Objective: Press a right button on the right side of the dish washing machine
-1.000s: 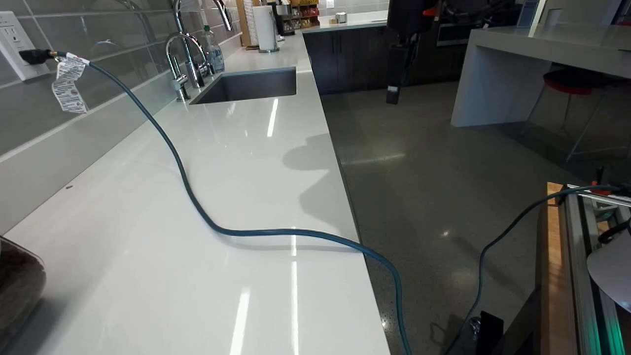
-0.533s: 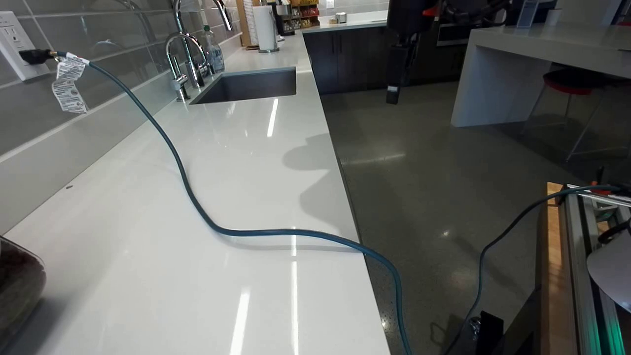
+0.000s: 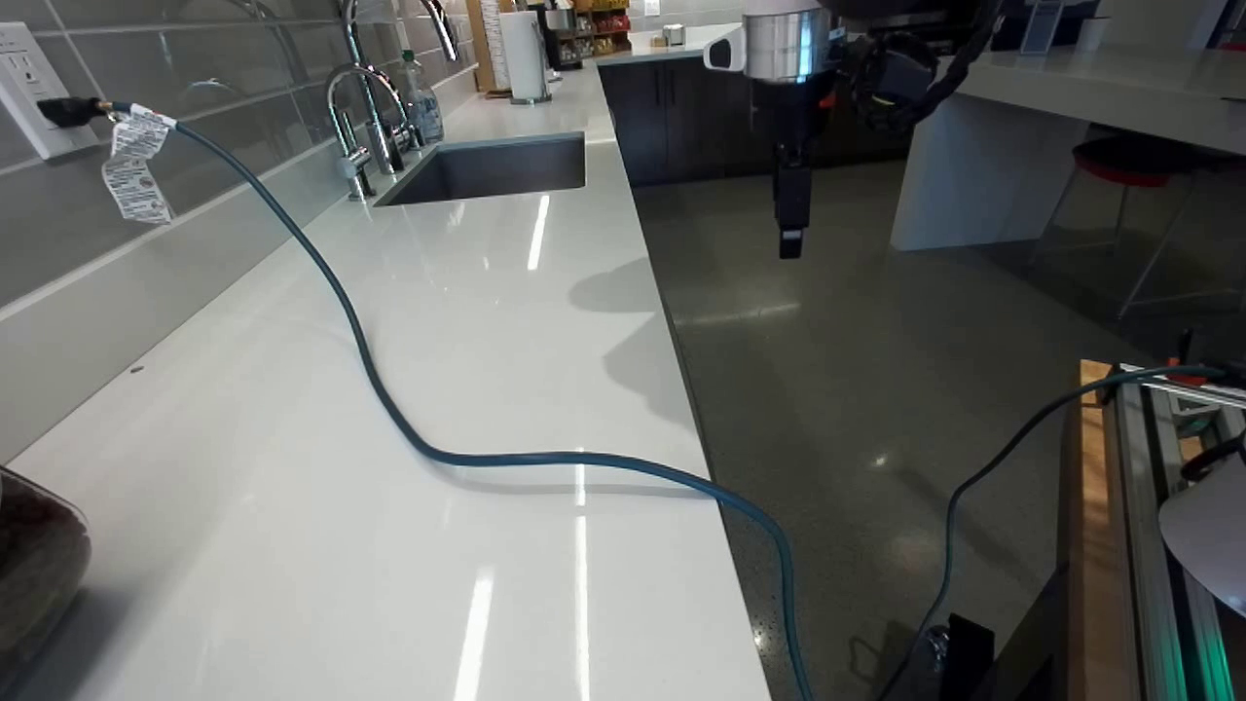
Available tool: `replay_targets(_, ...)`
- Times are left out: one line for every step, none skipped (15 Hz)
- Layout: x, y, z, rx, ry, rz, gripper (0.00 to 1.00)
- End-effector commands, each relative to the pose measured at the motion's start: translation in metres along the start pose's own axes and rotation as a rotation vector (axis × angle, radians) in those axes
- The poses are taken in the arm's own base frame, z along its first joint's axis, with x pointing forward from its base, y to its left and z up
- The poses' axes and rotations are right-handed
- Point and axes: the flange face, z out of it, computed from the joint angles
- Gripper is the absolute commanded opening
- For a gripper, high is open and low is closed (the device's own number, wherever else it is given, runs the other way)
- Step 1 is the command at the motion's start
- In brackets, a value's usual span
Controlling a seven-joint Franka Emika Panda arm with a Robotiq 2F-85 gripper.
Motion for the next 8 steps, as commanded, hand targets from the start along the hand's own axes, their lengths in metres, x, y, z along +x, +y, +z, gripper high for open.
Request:
replay_targets(0.013, 0.019, 0.03, -0.028, -0.001, -0.188, 1.0)
replay_targets(0.015, 0.022, 0.038, -0.031, 0.014, -0.22, 1.0)
replay_targets(0.016, 0.024, 0.046, -0.028, 0.027, -0.249, 1.0)
replay_targets(0.017, 0.026, 0.057, -0.02, 0.034, -0.268, 1.0)
replay_targets(0.018, 0.028, 0.067, -0.007, 0.039, -0.281, 1.0)
replay_targets(0.012, 0.02, 0.046, -0.02, 0.035, -0.237, 1.0)
replay_targets(0.013, 0.022, 0.055, -0.015, 0.033, -0.254, 1.0)
replay_targets(0.013, 0.023, 0.061, -0.012, 0.03, -0.264, 1.0)
